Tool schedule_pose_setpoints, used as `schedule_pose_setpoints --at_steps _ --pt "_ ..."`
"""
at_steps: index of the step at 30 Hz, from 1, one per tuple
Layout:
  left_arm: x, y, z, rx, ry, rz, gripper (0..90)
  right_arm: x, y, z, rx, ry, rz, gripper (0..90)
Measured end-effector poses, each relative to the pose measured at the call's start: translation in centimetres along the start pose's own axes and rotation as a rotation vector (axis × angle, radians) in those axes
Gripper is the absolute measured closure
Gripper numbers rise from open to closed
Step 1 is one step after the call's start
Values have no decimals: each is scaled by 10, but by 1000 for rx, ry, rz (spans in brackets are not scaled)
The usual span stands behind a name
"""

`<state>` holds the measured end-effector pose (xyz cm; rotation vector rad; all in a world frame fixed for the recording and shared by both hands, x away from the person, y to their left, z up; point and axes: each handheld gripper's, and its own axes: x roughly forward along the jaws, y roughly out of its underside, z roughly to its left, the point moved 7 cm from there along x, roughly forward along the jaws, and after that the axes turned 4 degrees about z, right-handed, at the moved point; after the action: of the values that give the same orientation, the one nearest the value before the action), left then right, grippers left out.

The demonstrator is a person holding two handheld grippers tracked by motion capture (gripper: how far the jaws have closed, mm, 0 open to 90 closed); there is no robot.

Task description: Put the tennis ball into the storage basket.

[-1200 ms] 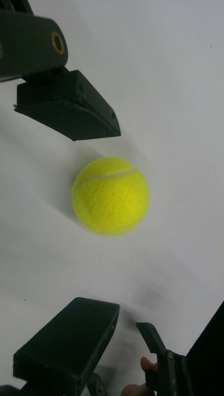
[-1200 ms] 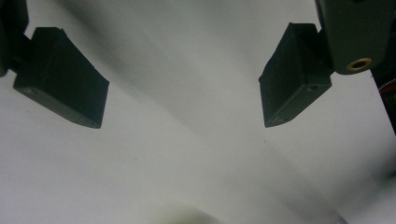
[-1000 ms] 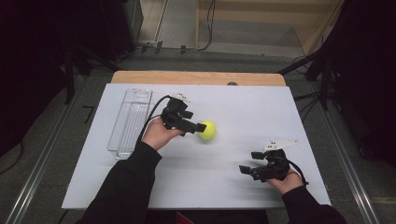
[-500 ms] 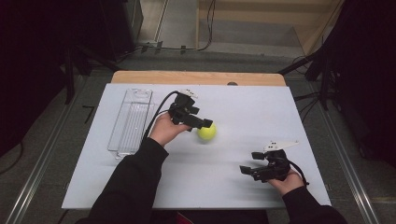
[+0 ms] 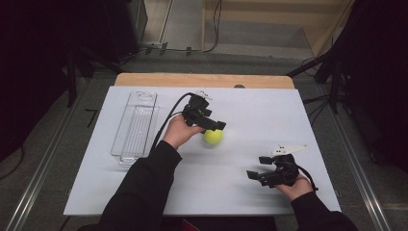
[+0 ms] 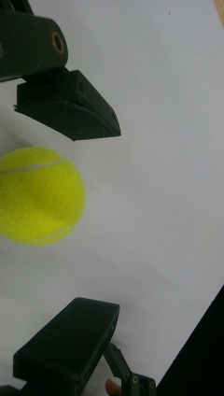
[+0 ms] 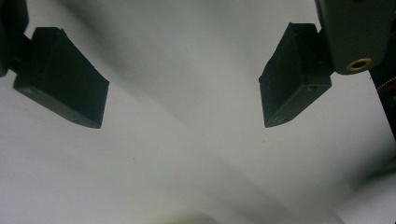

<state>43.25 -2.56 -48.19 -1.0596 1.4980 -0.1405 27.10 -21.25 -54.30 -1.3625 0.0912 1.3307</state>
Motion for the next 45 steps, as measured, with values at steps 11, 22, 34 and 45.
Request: schedule_pose_setpoints --at_steps 11,22,34,45 --pt "12 6 3 8 -9 25 134 1 0 1 -2 -1 1 137" --pt "22 14 4 22 -14 25 134 0 0 0 -4 -2 1 137" --pt "33 24 5 24 -21 69 134 0 0 0 -5 -3 1 138" --pt "41 35 6 10 -20 93 135 0 0 1 -6 -2 1 137"
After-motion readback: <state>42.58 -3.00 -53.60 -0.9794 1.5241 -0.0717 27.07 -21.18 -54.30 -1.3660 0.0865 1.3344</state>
